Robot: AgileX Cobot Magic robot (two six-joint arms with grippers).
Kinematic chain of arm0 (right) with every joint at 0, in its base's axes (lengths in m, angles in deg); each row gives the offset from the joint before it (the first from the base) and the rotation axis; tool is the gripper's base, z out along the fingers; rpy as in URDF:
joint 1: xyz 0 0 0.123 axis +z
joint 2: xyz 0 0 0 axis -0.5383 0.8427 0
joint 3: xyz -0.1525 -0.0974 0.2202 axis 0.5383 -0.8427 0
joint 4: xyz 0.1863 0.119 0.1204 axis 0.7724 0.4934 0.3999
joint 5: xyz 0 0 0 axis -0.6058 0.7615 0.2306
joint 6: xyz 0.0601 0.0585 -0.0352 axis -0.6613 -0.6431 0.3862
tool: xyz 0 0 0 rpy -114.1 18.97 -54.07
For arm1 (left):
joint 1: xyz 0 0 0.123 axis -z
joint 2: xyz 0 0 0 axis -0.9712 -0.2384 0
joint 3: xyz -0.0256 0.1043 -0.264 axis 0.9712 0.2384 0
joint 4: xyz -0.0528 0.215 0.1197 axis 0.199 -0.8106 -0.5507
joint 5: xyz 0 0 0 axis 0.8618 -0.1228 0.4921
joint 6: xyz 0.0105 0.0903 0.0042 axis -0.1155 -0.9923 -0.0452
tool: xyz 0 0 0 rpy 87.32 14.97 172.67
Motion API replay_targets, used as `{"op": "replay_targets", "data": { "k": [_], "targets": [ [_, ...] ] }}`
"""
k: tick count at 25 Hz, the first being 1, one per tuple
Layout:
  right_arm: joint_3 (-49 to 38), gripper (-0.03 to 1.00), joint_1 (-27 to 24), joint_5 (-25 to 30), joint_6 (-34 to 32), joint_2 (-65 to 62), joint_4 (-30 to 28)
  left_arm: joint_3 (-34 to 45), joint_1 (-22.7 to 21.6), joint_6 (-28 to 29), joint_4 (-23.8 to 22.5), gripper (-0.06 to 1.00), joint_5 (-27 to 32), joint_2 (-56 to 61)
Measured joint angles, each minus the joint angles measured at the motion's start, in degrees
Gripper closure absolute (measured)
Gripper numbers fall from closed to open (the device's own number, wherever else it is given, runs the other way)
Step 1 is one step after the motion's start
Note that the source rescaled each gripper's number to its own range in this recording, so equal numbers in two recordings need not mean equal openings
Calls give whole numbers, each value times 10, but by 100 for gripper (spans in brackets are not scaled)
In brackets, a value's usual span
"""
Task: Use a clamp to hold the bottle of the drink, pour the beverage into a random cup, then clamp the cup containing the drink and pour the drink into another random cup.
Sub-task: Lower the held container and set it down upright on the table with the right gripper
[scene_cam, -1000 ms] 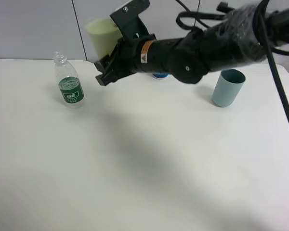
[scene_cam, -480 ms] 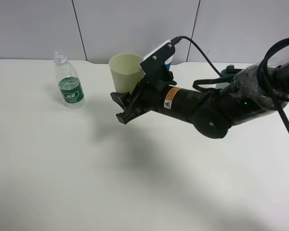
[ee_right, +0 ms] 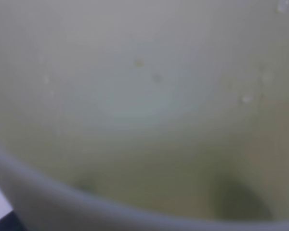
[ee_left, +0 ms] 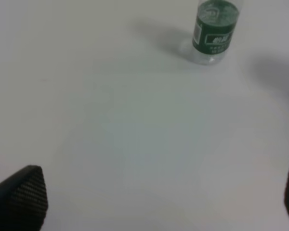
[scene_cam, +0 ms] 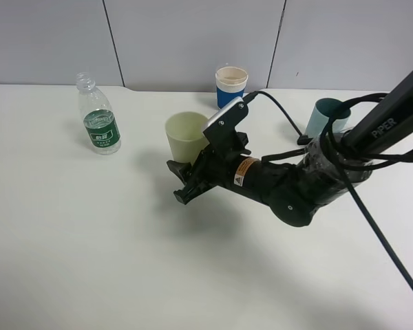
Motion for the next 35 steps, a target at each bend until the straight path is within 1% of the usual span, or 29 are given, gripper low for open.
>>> {"op": "replay_targets", "data": {
  "k": [3, 7, 9, 13, 15, 26, 27, 28, 29, 31, 32, 33, 35],
  "targets": [
    [0, 97, 0, -18, 0, 21, 1, 0, 0, 0, 0, -6, 0, 0],
    [1, 97, 0, -24, 0, 47, 1, 0, 0, 0, 0, -6, 0, 0],
    [1, 97, 0, -36, 0, 62, 2, 0, 0, 0, 0, -6, 0, 0],
    [1, 97, 0, -101, 0, 93, 2, 0, 0, 0, 0, -6, 0, 0],
    [1, 97, 0, -121, 0, 102, 2, 0, 0, 0, 0, -6, 0, 0],
    [-3, 97, 0, -129, 0, 100, -1, 0, 0, 0, 0, -6, 0, 0],
    [-8, 95, 0, -127, 0, 93, -2, 0, 0, 0, 0, -6, 0, 0],
    [-13, 88, 0, -125, 0, 86, -2, 0, 0, 0, 0, -6, 0, 0],
    [-20, 76, 0, -124, 0, 76, -2, 0, 0, 0, 0, -6, 0, 0],
    [-36, 44, 0, -124, 0, 52, -2, 0, 0, 0, 0, -6, 0, 0],
    [-47, 35, 0, -123, 0, 42, -2, 0, 0, 0, 0, -6, 0, 0],
    [-59, 29, 0, -120, 0, 29, -2, 0, 0, 0, 0, -6, 0, 0],
    [-84, 23, 0, -117, 0, 4, -2, 0, 0, 0, 0, -6, 0, 0]
  ]
}}
